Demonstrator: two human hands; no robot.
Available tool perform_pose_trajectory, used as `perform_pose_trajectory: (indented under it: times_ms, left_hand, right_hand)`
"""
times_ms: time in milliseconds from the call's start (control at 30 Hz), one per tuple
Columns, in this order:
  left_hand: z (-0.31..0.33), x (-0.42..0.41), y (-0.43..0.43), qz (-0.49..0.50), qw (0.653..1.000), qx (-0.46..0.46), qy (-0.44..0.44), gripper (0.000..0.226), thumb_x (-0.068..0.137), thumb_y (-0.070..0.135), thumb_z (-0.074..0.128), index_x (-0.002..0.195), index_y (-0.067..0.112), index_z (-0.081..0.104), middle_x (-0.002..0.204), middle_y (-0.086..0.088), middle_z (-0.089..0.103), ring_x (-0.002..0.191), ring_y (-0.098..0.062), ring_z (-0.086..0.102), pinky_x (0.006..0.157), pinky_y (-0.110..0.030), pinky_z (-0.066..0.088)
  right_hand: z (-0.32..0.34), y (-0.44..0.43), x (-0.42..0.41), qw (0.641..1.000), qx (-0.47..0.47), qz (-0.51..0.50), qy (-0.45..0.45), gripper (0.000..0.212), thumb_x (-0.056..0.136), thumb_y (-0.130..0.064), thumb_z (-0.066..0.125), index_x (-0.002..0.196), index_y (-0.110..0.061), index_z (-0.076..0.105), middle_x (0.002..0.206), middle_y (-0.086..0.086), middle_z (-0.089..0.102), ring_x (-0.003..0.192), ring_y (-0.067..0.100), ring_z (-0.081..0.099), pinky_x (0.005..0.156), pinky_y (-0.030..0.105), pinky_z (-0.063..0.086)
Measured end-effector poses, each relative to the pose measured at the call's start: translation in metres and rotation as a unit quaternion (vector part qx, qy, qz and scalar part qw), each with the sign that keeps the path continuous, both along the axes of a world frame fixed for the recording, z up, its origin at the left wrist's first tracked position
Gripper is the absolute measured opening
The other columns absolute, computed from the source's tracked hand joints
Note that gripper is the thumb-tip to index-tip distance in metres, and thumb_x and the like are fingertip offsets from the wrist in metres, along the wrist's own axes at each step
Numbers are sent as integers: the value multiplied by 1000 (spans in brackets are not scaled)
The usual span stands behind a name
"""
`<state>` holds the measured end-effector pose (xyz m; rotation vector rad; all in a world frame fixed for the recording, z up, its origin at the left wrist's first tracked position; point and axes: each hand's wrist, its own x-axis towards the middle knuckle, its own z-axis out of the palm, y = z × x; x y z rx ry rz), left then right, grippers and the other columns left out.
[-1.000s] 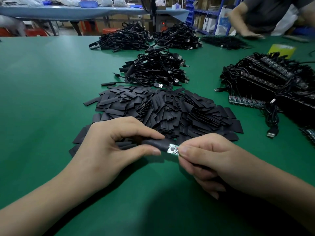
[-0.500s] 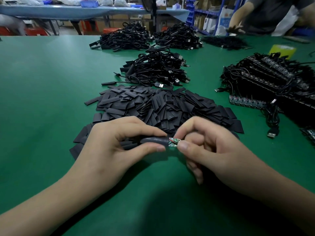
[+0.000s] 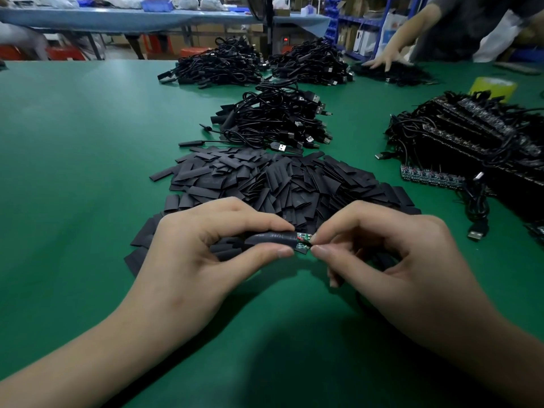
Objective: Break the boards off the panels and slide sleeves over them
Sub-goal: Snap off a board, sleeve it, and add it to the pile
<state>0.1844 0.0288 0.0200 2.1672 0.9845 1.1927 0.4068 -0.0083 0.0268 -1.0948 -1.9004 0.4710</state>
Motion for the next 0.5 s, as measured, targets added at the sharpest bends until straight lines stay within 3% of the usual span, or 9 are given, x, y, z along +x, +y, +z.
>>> perform_pose_trajectory:
  times_ms: [233,500]
  left_hand:
    - [1,1,-2,1,999,27,21,17,79,35,76,96,32,78,89,13,71,86,-7,69,77,-14,48]
    - [2,1,-4,6,997,66,36,17,81,33,76,97,26,78,93,16,72,87,-4,69,79,-14,49]
  right_hand:
    - [1,-1,-3,1000,-1,-4,-15,5,90,-20,75,89,-24,72,67,-7,67,59,11,69,52,35,53]
    - [1,0,-4,998,-51,5,28,14,91,-11,76,87,-24,72,65,-1,68,57,12,70,51,29,53]
